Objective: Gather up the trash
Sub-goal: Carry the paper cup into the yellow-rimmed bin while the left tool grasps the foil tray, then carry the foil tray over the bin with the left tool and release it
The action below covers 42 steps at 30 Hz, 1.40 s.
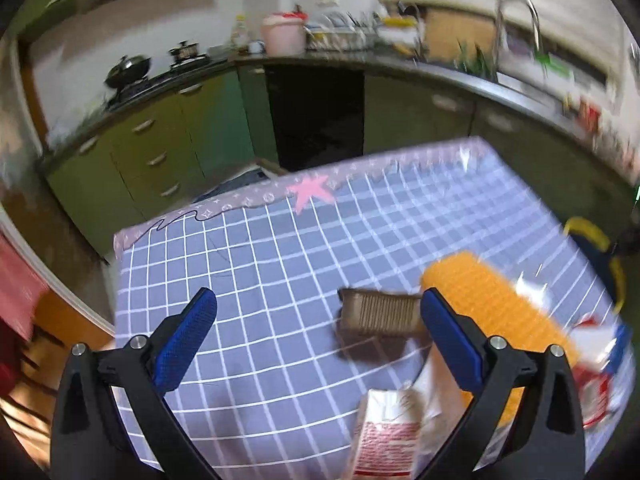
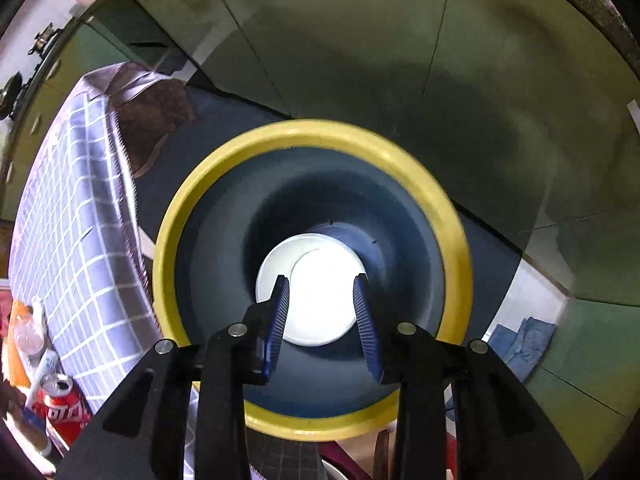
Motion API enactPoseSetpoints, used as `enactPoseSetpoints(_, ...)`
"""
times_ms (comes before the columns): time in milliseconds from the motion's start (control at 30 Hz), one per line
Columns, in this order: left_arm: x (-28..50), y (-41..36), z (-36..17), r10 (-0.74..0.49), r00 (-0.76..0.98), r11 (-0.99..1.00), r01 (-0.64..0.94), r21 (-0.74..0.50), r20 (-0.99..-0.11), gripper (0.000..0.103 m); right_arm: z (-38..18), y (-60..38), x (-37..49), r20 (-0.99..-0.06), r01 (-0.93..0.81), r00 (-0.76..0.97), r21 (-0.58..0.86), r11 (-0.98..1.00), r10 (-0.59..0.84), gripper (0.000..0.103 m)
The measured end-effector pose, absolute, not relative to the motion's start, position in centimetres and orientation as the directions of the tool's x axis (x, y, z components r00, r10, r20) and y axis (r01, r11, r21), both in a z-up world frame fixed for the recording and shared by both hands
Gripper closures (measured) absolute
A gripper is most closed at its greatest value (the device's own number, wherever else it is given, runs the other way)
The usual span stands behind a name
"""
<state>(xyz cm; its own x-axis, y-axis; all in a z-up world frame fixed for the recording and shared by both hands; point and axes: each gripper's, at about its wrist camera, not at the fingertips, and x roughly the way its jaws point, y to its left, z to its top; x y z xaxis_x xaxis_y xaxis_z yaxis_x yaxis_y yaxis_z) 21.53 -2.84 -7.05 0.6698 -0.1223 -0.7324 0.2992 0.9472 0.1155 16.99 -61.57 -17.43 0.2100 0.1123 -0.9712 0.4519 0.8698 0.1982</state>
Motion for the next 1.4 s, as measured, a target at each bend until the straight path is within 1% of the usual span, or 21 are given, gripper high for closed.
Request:
enactPoseSetpoints(133, 21.9, -4.3, -8.6, -0.074, 0.632, 0.914, 0.352, 0.201, -0.771, 0.006, -17.5, -60.7, 16.5, -0.966, 0.434, 0.226, 0.218, 0.874, 0.129, 0.069)
enactPoseSetpoints(200, 22.2, -4.7, -9.0, -0.063, 0.629, 0.907, 0.360, 0.219, -0.775, 0.006, -17.8, -60.2, 16.9, -0.964, 0.427, 0.227, 0.224, 0.876, 0.136, 0.069)
enactPoseSetpoints(367, 23.0, -5.0, -9.2, -0.097, 0.608, 0.912, 0.371, 0.174, -0.788, 0.006, -18.5, -58.9, 17.4, -0.964, 0.410, 0.213, 0.234, 0.881, 0.157, 0.069)
enactPoseSetpoints(767, 24.2, -6.2, -10.6, -0.085, 0.588, 0.906, 0.382, 0.183, -0.804, 0.006, -20.1, -58.3, 17.5, -0.963, 0.404, 0.198, 0.248, 0.881, 0.181, 0.069)
enactPoseSetpoints(833, 24.3, -6.0, -10.5, -0.096, 0.588, 0.909, 0.381, 0.171, -0.803, 0.010, -20.3, -58.4, 17.4, -0.962, 0.403, 0.200, 0.253, 0.880, 0.185, 0.069)
enactPoseSetpoints(900, 24.6, -5.8, -10.4, -0.108, 0.575, 0.913, 0.381, 0.148, -0.811, 0.030, -20.4, -58.5, 17.4, -0.961, 0.399, 0.202, 0.258, 0.880, 0.190, 0.069)
enactPoseSetpoints(967, 24.7, -5.5, -10.2, -0.117, 0.565, 0.917, 0.377, 0.129, -0.817, 0.039, -20.4, -58.5, 17.2, -0.959, 0.395, 0.207, 0.265, 0.880, 0.196, 0.069)
enactPoseSetpoints(1300, 22.9, -5.3, -7.3, -0.102, 0.609, 0.908, 0.380, 0.176, -0.787, 0.040, -19.9, -57.6, 16.7, -0.942, 0.354, 0.238, 0.310, 0.882, 0.235, 0.069)
enactPoseSetpoints(1400, 21.9, -5.7, -5.6, -0.116, 0.630, 0.904, 0.388, 0.181, -0.768, 0.040, -19.5, -57.6, 16.4, -0.934, 0.343, 0.256, 0.328, 0.880, 0.249, 0.069)
